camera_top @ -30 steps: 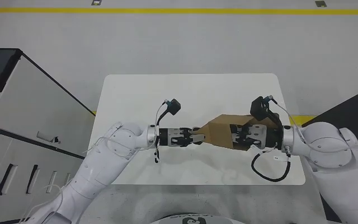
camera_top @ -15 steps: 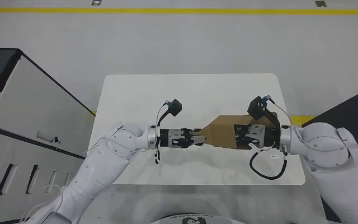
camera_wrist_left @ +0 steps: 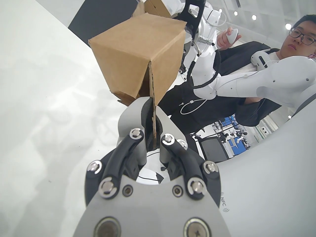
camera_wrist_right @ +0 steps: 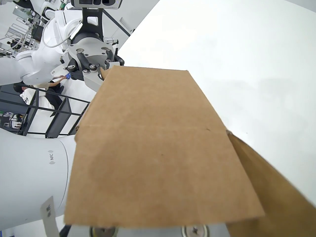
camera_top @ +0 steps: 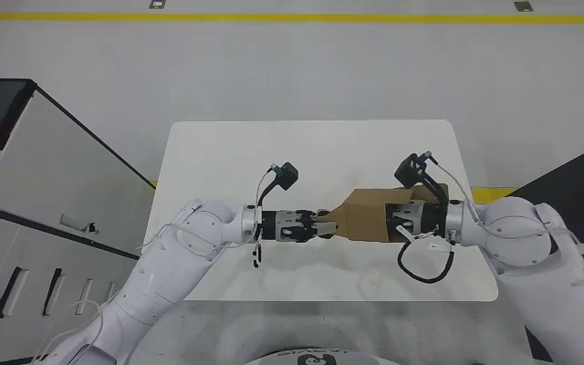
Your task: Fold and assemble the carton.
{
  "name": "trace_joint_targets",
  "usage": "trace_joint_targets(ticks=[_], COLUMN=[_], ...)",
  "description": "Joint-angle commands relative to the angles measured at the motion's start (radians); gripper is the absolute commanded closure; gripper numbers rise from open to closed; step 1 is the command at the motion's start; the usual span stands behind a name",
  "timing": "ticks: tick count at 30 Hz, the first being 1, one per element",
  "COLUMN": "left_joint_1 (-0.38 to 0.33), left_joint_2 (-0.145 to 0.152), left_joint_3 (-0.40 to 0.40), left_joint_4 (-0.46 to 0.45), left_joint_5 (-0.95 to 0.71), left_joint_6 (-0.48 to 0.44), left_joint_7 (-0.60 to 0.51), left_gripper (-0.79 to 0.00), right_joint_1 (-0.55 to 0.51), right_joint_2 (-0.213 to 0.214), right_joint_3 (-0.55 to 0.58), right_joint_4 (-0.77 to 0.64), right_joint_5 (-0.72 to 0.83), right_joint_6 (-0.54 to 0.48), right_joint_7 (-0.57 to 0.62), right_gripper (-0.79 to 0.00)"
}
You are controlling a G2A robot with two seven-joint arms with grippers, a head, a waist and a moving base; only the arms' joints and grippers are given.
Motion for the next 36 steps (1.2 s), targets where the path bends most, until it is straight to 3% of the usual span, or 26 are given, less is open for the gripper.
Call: trace_joint_targets(ticks=[1, 19, 36], left_joint_1=[0.0, -0.005, -0.018], left_joint_2=[0.0, 0.002, -0.001], left_joint_3=[0.0, -0.001, 0.008], left_joint_4=[0.0, 0.012, 0.034], left_joint_5=[-0.002, -0.011, -0.01], left_joint_6=[-0.003, -0.007, -0.007], left_joint_7=[0.0, -0.003, 0.006], left_gripper=[0.0, 0.0, 0.0], right_joint_1=[0.009, 0.064, 0.013], right_joint_2=[-0.001, -0.005, 0.009], right_joint_3=[-0.014, -0.065, 0.029], right_joint_4=[0.012, 0.022, -0.052], right_joint_5=[0.0, -0.007, -0.004], right_joint_6=[-0.003, -0.008, -0.005], right_joint_7=[-0.007, -0.021, 0.001], right_gripper=[0.0, 0.0, 0.0])
